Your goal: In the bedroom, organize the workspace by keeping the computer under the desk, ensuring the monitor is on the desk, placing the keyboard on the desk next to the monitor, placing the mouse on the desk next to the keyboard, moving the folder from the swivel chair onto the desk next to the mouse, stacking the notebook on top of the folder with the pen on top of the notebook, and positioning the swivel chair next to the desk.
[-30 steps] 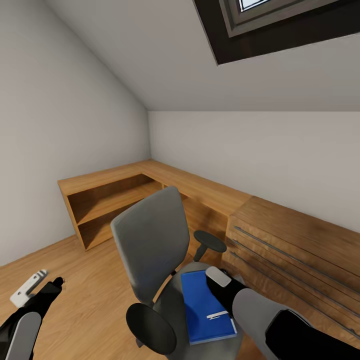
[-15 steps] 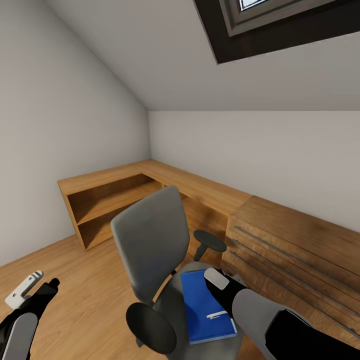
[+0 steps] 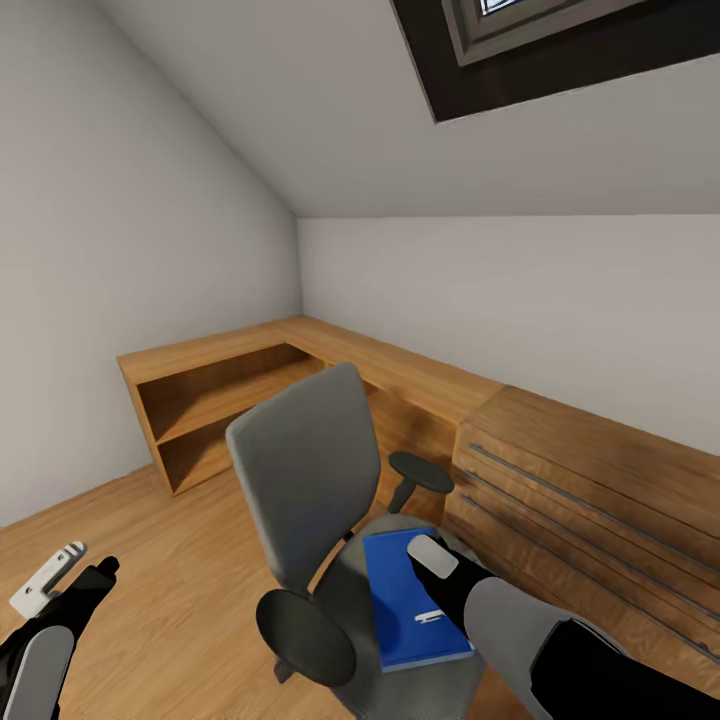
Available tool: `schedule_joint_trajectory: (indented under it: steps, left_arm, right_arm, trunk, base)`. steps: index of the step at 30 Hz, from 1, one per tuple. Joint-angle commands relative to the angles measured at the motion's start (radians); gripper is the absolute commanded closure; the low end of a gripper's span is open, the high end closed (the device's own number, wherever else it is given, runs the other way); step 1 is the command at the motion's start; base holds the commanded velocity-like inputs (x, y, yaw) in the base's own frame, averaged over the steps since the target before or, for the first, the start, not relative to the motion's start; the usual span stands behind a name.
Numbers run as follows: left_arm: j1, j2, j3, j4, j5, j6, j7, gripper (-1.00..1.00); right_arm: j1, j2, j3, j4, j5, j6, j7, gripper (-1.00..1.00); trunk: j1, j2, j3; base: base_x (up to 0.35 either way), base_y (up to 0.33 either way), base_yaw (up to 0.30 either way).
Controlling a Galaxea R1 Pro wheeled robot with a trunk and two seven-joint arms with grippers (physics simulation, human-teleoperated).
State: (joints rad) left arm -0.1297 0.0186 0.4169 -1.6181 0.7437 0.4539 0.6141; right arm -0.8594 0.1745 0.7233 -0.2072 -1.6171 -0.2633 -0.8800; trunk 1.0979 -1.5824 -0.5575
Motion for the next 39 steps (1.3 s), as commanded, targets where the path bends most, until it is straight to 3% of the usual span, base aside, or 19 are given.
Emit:
schedule_joint_trajectory:
  steps: [1, 18, 20, 21, 23, 39]
  left_arm:
    - [-0.001, 0.001, 0.0, -0.001, 0.008, 0.003, 0.006, -1.0]
    - [-0.001, 0.0, 0.001, -0.002, 0.008, 0.001, 0.005, -1.0]
    - [-0.001, 0.0, 0.002, -0.002, 0.008, 0.002, 0.005, -1.0]
    - [-0.001, 0.0, 0.014, -0.002, 0.008, 0.002, 0.006, -1.0]
    - [-0.001, 0.0, 0.02, -0.002, 0.008, 0.002, 0.006, -1.0]
    - [-0.001, -0.002, 0.025, -0.002, 0.009, 0.002, 0.006, -1.0]
  right_arm:
    - [-0.001, 0.0, 0.009, 0.0, -0.009, -0.006, -0.002, -1.0]
    - [-0.001, 0.0, 0.006, -0.002, -0.008, -0.009, 0.027, -1.0]
    - [-0.001, 0.0, -0.011, -0.002, -0.015, 0.004, 0.038, -1.0]
    - [-0.001, -0.007, -0.046, -0.003, -0.026, 0.052, 0.041, -1.0]
    - [-0.001, -0.008, -0.052, -0.003, -0.027, 0.064, 0.042, -1.0]
    - [-0.001, -0.009, -0.058, -0.003, -0.026, 0.069, 0.045, -1.0]
  trunk:
    - [0.0, -0.001, -0.001]
    - [0.008, -0.015, -0.007]
    - [0.011, -0.022, -0.01]
    - [0.011, -0.022, -0.01]
    - [0.011, -0.022, -0.01]
    - [0.073, -0.134, -0.061]
  base:
    - [-0.006, 0.009, 0.0]
    - [-0.001, 0.082, 0.0]
    - [0.0, 0.0, 0.0]
    - [0.0, 0.0, 0.0]
    - [0.0, 0.0, 0.0]
    - [0.0, 0.0, 0.0]
